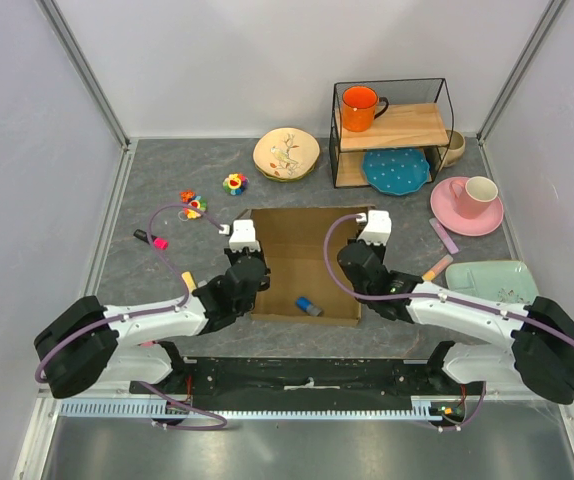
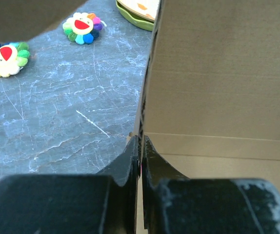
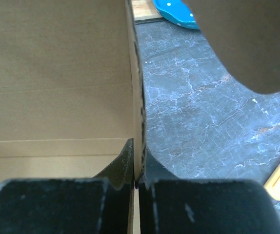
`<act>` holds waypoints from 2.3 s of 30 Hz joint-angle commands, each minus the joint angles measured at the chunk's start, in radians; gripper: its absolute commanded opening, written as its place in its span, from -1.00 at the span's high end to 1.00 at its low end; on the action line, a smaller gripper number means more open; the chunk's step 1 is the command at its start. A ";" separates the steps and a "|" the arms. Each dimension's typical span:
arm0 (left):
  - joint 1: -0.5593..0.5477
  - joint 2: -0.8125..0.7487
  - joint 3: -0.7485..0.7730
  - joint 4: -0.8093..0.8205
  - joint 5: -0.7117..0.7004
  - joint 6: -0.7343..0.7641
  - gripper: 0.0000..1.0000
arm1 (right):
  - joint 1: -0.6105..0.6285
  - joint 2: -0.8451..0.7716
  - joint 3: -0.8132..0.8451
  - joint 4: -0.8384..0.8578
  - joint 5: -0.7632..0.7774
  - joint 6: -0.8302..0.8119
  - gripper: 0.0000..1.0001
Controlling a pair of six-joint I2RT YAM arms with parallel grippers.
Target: Fold the paper box
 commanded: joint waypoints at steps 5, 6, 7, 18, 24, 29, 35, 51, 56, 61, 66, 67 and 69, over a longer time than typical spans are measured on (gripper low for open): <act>-0.059 -0.009 -0.092 0.177 -0.139 -0.097 0.80 | 0.045 -0.034 -0.115 0.049 0.062 0.099 1.00; -0.064 -0.017 -0.107 0.181 -0.145 -0.099 0.79 | 0.050 -0.038 -0.120 0.046 0.065 0.102 1.00; -0.065 -0.026 -0.113 0.186 -0.147 -0.097 0.76 | 0.056 -0.041 -0.129 0.042 0.075 0.106 1.00; -0.105 -0.095 -0.219 0.125 -0.162 -0.215 0.63 | 0.143 -0.069 -0.204 -0.053 0.143 0.247 1.00; -0.127 -0.137 -0.245 0.080 -0.159 -0.278 0.60 | 0.176 -0.106 -0.236 -0.115 0.163 0.329 0.99; -0.138 -0.169 -0.242 0.040 -0.107 -0.337 0.58 | 0.196 -0.119 -0.236 -0.157 0.169 0.361 0.95; -0.164 -0.143 -0.206 0.040 -0.075 -0.337 0.58 | 0.203 -0.113 -0.229 -0.169 0.171 0.372 0.94; -0.236 -0.026 -0.135 0.034 -0.087 -0.349 0.58 | 0.212 -0.096 -0.226 -0.178 0.174 0.386 0.94; -0.253 -0.005 -0.176 0.031 -0.116 -0.387 0.58 | 0.225 -0.135 -0.227 -0.212 0.175 0.402 0.81; -0.266 -0.008 -0.193 -0.013 -0.152 -0.432 0.56 | 0.249 -0.202 -0.226 -0.257 0.177 0.413 0.40; -0.277 -0.022 -0.186 -0.047 -0.173 -0.432 0.56 | 0.288 -0.256 -0.192 -0.332 0.197 0.428 0.08; -0.279 -0.022 -0.181 -0.050 -0.175 -0.430 0.56 | 0.301 -0.268 -0.187 -0.342 0.197 0.438 0.04; -0.279 -0.019 -0.176 -0.064 -0.182 -0.430 0.55 | 0.317 -0.279 -0.167 -0.387 0.212 0.458 -0.04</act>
